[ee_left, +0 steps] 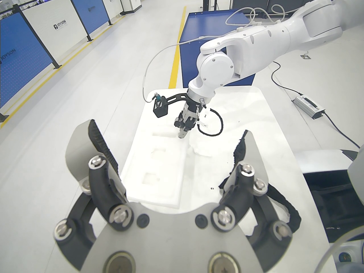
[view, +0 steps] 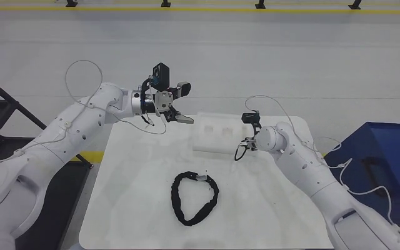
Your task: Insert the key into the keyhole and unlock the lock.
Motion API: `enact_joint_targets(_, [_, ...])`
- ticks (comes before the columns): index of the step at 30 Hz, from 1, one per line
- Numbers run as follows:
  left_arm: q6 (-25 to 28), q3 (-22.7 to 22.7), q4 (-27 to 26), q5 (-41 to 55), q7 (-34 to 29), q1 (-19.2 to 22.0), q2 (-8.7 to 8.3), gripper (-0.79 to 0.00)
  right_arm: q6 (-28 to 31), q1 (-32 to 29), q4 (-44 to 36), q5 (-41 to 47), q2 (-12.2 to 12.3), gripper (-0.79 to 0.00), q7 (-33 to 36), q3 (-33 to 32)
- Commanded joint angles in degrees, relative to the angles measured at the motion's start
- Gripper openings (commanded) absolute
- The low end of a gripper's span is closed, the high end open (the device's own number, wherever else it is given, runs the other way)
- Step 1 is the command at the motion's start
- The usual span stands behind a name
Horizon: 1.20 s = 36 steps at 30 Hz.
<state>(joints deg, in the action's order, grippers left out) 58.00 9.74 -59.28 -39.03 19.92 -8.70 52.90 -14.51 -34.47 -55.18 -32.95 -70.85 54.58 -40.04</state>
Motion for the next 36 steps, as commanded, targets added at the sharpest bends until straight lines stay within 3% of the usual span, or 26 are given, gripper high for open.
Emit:
enact_joint_targets(1, [0.0, 0.0, 0.0, 0.0, 0.0, 0.0, 0.0, 0.0, -0.2, 0.1, 0.4, -0.1, -0.2, -0.542, 0.3, 0.1])
enact_joint_targets(8, [0.0, 0.0, 0.0, 0.0, 0.0, 0.0, 0.0, 0.0, -0.4, 0.7, 2.2, -0.5, -1.0, -0.566, 1.0, 0.3])
enact_joint_targets(14, [0.0, 0.0, 0.0, 0.0, 0.0, 0.0, 0.0, 0.0, -0.5, 1.2, 4.3, -0.7, -1.7, -0.696, 1.4, 0.2])
enact_joint_targets(19, [0.0, 0.0, 0.0, 0.0, 0.0, 0.0, 0.0, 0.0, -0.8, 1.5, 5.4, -0.9, -2.3, -0.727, 1.5, 0.2])
enact_joint_targets(21, [0.0, 0.0, 0.0, 0.0, 0.0, 0.0, 0.0, 0.0, -0.9, 1.7, 5.8, -1.1, -2.5, -0.785, 1.7, 0.2])
enact_joint_targets(36, [0.0, 0.0, 0.0, 0.0, 0.0, 0.0, 0.0, 0.0, -2.2, 2.6, 1.3, -3.2, -2.1, -0.785, 6.8, -2.4])
